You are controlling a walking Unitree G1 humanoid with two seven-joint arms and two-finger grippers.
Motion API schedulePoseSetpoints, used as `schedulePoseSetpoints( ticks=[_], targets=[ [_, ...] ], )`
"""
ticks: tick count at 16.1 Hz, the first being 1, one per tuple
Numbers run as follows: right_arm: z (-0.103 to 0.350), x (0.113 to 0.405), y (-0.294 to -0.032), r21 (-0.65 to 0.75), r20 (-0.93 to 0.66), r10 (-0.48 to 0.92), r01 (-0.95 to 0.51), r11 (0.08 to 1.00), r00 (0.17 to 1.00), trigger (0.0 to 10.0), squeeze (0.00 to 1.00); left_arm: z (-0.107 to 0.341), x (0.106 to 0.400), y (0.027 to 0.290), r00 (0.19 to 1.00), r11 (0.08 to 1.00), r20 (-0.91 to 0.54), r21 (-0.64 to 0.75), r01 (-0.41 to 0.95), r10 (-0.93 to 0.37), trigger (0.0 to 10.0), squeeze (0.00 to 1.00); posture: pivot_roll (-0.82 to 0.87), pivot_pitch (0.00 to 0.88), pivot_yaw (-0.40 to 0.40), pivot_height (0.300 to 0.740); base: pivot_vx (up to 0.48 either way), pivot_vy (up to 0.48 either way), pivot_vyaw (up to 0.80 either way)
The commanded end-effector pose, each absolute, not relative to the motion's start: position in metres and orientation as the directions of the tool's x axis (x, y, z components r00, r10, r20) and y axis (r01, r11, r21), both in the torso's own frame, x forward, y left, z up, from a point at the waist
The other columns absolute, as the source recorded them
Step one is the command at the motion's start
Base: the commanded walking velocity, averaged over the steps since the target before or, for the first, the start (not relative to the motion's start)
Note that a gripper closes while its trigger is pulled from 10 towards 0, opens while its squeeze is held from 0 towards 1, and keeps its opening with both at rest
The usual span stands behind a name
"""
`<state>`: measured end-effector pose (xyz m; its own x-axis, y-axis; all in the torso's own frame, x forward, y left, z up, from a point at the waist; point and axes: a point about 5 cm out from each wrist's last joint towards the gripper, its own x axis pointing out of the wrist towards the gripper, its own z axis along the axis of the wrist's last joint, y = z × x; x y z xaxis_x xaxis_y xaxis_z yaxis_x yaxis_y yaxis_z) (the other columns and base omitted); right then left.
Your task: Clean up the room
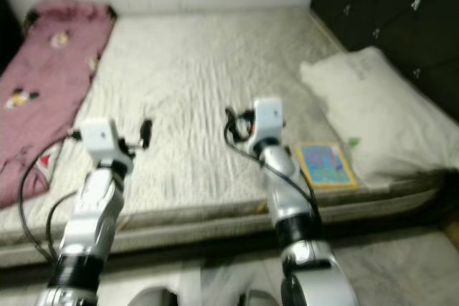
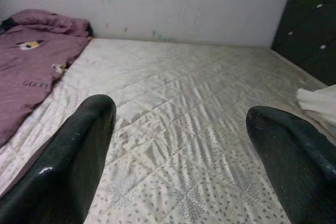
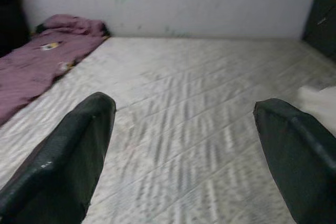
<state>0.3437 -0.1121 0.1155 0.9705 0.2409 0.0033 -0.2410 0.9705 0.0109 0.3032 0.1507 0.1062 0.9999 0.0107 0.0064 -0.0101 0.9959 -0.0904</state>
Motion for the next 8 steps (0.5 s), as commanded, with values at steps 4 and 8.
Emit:
schedulePoseSetpoints(
  ticks=[4, 8],
  targets=[
    [0.1208, 0.3464, -0.1023, 0.007, 0.020, 0.264, -0.264, 0.964, 0.964, 10.0, 0.00, 0.1090, 0.3038, 0.1588, 1.000, 0.997, 0.014, -0.077, -0.027, 0.028, 10.0, 0.00, -0.07, 0.000, -0.004, 0.740, 0.000, 0.480, 0.00],
    [0.1198, 0.3442, -0.0993, 0.003, 0.027, 0.287, -0.288, 0.958, 0.957, 10.0, 0.00, 0.1101, 0.3037, 0.1585, 0.999, 0.997, 0.022, -0.072, -0.031, 0.032, 10.0, 0.00, -0.07, 0.000, -0.004, 0.740, 0.000, 0.303, 0.00]
  ],
)
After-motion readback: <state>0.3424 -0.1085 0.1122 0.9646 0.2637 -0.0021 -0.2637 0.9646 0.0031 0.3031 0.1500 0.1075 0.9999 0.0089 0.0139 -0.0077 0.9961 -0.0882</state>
